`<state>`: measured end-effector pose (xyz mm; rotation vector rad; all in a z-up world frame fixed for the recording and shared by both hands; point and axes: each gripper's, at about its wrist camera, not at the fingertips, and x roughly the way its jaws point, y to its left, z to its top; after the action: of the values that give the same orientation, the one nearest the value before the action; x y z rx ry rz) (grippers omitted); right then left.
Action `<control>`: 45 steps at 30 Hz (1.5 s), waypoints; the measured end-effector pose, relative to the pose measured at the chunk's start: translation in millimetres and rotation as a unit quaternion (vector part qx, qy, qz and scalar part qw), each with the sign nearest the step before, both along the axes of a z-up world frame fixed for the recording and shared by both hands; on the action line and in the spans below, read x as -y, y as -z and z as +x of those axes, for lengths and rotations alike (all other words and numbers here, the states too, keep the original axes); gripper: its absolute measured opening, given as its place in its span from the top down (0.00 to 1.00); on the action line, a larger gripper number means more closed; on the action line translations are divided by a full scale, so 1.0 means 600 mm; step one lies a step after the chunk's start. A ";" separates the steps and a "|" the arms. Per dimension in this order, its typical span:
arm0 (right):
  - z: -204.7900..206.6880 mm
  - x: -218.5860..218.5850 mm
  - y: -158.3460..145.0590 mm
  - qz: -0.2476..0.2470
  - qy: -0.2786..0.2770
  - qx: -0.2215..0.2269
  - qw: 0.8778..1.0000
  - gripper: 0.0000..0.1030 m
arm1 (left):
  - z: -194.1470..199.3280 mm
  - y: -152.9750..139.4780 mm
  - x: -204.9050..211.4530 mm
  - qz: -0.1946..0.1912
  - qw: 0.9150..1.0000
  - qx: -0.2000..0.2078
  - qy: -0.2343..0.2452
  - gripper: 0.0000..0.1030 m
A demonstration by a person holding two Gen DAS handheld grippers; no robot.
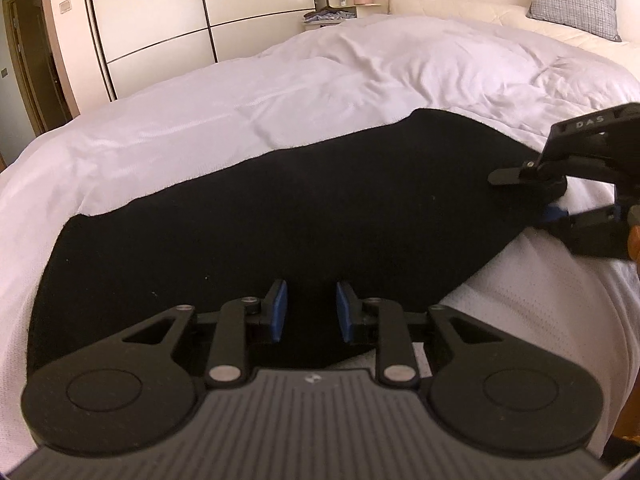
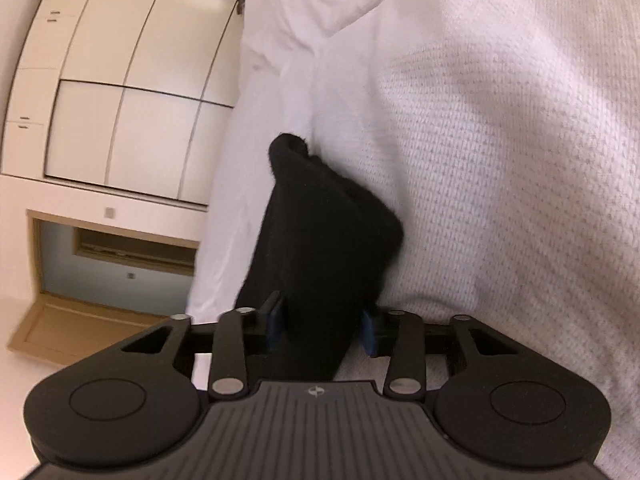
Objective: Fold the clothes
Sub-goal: 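Lift the skirt edge and fold it over with both grippers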
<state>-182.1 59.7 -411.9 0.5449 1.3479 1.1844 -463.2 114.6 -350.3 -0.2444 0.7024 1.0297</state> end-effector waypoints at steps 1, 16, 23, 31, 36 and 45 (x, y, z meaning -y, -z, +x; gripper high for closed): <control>-0.008 -0.004 -0.015 -0.007 -0.009 0.042 0.999 0.74 | -0.001 -0.002 -0.002 -0.003 1.000 0.001 0.001 0.78; -0.280 -0.042 -0.208 0.111 -0.210 0.558 0.795 0.76 | -0.258 -0.061 -0.103 -0.136 0.951 0.257 -0.102 0.80; -0.438 -0.056 -0.149 0.159 -0.351 0.625 0.679 0.78 | -0.338 -0.018 -0.116 -0.207 0.892 0.385 -0.115 0.80; -0.476 -0.033 -0.090 0.152 -0.387 0.658 0.628 0.78 | -0.372 0.040 -0.135 -0.275 0.794 0.527 -0.125 0.63; -0.472 -0.019 -0.086 0.160 -0.387 0.668 0.615 0.78 | -0.346 0.046 -0.157 -0.300 0.790 0.519 -0.128 0.54; -0.459 -0.009 -0.079 0.182 -0.392 0.655 0.620 0.69 | -0.299 0.047 -0.186 -0.296 0.846 0.429 -0.111 0.83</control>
<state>-457.7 65.4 -364.8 -0.7423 -0.0701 1.9465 -642.4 225.9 -378.3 -1.2688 0.1358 0.7703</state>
